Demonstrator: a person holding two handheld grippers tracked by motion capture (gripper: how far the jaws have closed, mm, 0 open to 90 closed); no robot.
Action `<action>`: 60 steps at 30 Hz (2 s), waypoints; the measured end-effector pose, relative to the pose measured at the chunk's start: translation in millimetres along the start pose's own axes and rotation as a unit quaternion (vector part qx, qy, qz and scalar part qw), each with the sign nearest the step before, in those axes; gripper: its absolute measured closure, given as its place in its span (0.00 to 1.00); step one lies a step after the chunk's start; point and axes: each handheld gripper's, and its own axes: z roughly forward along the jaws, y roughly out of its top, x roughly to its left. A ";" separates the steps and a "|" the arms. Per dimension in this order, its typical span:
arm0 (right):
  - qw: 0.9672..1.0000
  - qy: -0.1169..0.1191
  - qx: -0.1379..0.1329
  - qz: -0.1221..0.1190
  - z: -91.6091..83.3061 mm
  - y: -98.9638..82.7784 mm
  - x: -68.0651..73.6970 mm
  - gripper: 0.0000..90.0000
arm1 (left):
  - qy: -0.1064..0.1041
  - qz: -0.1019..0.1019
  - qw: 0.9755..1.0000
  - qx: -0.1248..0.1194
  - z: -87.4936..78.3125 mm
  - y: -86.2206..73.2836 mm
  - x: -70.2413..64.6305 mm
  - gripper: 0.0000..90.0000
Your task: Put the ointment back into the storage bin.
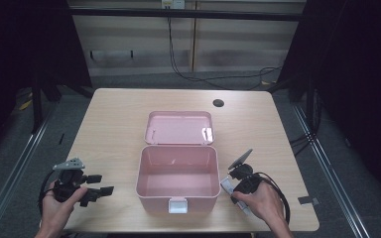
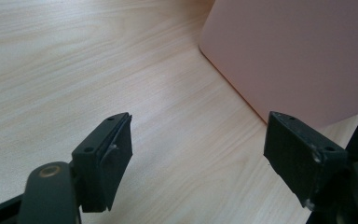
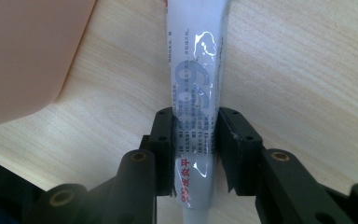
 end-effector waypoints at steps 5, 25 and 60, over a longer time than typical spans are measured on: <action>1.000 -0.005 -0.001 -0.012 -2.5 0.1 0.0 0.79 | 0.002 -0.001 1.000 -0.001 0.2 -0.2 -0.5 0.26; 0.999 0.004 -0.001 -0.032 -11.9 -2.8 -5.8 0.80 | 0.001 0.001 1.000 -0.002 -0.5 -0.5 -0.9 0.26; 0.994 0.007 0.000 -0.105 -50.5 -10.2 -22.3 0.79 | -0.001 -0.001 1.000 -0.002 -1.0 -0.6 -0.3 0.26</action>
